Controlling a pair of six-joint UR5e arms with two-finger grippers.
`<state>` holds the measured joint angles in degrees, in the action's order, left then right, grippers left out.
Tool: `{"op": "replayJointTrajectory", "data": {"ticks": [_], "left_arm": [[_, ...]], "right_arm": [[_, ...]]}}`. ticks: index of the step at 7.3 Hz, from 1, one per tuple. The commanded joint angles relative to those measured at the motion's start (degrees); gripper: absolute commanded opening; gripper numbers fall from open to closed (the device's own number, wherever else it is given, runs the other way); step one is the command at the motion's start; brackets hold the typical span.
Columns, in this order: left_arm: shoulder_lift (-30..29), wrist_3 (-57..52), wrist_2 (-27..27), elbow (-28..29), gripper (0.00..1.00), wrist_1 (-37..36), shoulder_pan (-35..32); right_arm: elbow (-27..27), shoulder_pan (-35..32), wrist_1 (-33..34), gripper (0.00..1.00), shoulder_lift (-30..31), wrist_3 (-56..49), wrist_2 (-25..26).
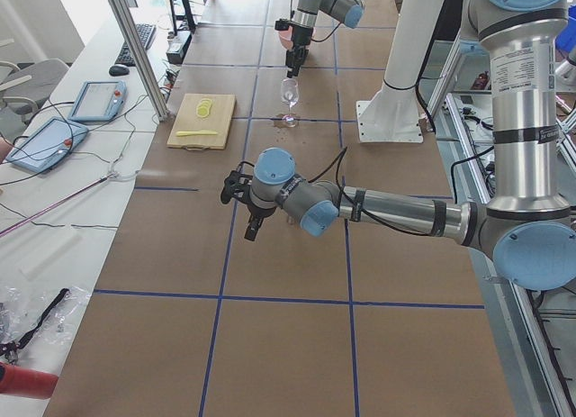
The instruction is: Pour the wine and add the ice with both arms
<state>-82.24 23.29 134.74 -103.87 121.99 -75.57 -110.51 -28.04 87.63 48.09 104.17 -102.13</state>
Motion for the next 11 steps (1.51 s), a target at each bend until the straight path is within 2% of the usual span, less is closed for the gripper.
{"op": "replayJointTrajectory", "data": {"ticks": [1, 2, 3, 4, 6, 7, 9, 11], "left_arm": [[0.0, 0.0, 0.0, 0.1, 1.00, 0.0, 0.0], [0.0, 0.0, 0.0, 0.2, 1.00, 0.0, 0.0], [0.0, 0.0, -0.1, 0.3, 1.00, 0.0, 0.0], [-0.2, -0.1, -0.1, 0.9, 1.00, 0.0, 0.0], [0.2, -0.4, -3.8, 0.9, 1.00, -0.1, 0.0], [0.5, -0.4, -4.0, 0.7, 1.00, -0.1, 0.0], [0.9, -0.7, -4.0, 1.2, 1.00, -0.2, 0.0], [0.9, -1.2, -4.0, 0.3, 1.00, -0.1, -0.5]], "right_arm": [[-0.4, -0.8, 0.1, 1.00, 0.9, -0.5, -0.1], [-3.5, -3.2, 0.1, 1.00, 5.4, -0.7, -1.3], [-6.4, -7.6, 0.0, 1.00, 11.0, -3.9, -4.9], [-6.9, -14.1, -0.2, 1.00, 16.5, -13.3, -12.3], [-6.3, -26.9, 0.3, 1.00, 27.2, -36.5, -20.7], [-4.8, -33.7, 0.4, 1.00, 31.3, -47.7, -23.8], [3.0, -45.9, 0.7, 1.00, 36.0, -72.0, -29.4], [12.5, -54.0, 0.7, 1.00, 38.7, -94.7, -29.8]]}}
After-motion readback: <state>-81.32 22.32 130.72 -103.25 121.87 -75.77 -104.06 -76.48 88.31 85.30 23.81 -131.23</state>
